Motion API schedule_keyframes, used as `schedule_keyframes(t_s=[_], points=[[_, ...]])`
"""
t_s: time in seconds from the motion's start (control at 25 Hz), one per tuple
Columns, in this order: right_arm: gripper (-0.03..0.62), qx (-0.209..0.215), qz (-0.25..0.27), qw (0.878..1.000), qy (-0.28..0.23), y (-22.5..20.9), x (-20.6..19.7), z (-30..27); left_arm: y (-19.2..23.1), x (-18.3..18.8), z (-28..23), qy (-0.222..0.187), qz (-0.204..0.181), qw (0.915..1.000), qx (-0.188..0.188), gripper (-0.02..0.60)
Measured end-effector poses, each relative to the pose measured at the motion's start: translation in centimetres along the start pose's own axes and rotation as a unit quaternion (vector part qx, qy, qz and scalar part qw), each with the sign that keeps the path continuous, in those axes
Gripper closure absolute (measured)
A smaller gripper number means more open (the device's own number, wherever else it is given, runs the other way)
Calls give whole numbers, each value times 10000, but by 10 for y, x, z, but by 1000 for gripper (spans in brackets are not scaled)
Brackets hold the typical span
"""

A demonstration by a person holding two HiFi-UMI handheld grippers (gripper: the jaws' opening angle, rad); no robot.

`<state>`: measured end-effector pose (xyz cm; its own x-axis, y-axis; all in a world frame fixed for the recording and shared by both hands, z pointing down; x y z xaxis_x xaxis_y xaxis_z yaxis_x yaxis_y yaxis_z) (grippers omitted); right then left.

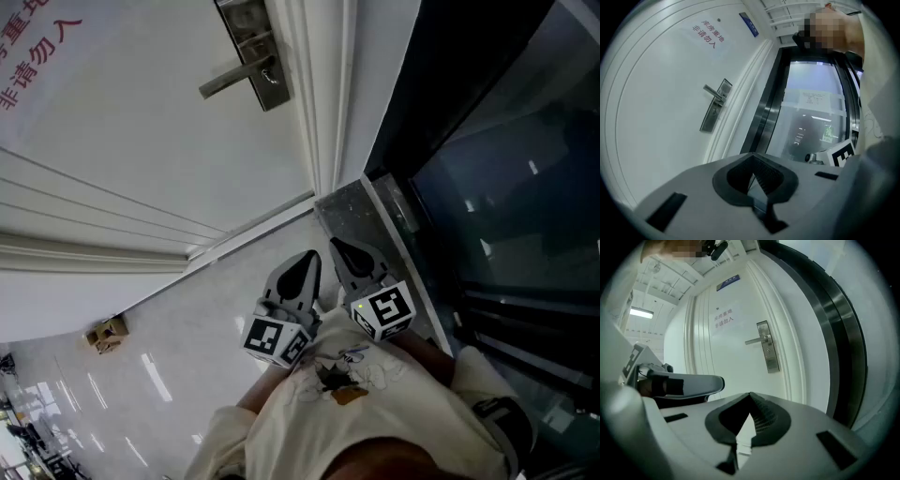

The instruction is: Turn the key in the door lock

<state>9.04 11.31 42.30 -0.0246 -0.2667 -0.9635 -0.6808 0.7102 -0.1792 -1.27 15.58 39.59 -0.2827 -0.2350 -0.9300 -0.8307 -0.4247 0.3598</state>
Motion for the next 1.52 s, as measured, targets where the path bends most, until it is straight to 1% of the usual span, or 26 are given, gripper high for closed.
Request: schedule_keyframes(t_s=[0.16, 0.36, 0.44, 0.6, 0.72, 0.84, 0.96, 1.08, 1.24, 1.36, 1.4, 1.52], points=[[588, 5, 12, 10000, 17, 4, 1, 6, -4, -8, 7, 122, -5, 9999, 25, 579], [588, 33, -6, 10000, 40, 2, 0, 13, -13, -10, 8, 177, -9, 9998, 63, 578], [588, 82, 64, 9999, 22, 2, -1, 18, -18, -10, 8, 172, 7, 9998, 105, 578], [586, 323, 169, 9993, -55, -1, -3, 15, -15, -14, 8, 61, 96, 9994, 331, 579], [586, 425, 88, 9990, 96, 0, -8, 4, -4, -17, 9, 67, 249, 9984, 496, 578], [586, 387, 134, 9991, 91, 1, 0, -11, 12, -13, 2, 79, 344, 9982, 488, 578], [586, 241, 434, 9988, 6, -6, 16, -44, 37, 0, -13, 9, 337, 9988, 357, 578], [583, 57, 577, 9983, -106, -14, 31, -78, 66, 14, -24, -63, 294, 9993, 200, 578], [540, -221, 969, 9944, -351, -19, 62, -125, 108, 40, -40, -183, 213, 9996, 11, 578], [516, -526, 1278, 9897, -385, -30, 92, -152, 129, 62, -61, -196, 233, 9995, -64, 579], [510, -577, 1301, 9890, -396, -35, 100, -160, 134, 67, -69, -196, 237, 9995, -87, 578], [494, -529, 1327, 9887, -444, -45, 111, -178, 144, 71, -83, -201, 187, 9996, -103, 578]])
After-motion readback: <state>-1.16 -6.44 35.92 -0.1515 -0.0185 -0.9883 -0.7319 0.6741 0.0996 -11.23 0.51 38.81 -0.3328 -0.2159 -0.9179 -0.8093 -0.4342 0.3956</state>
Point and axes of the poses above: the fingertips, and each gripper's own axes: z backward along the fingers, y to its left, x out of its top, the point moved 6 cm from there along z, backward along the fingers, and after that the axes turned 2 degrees about -x, right-handed, at the moved point
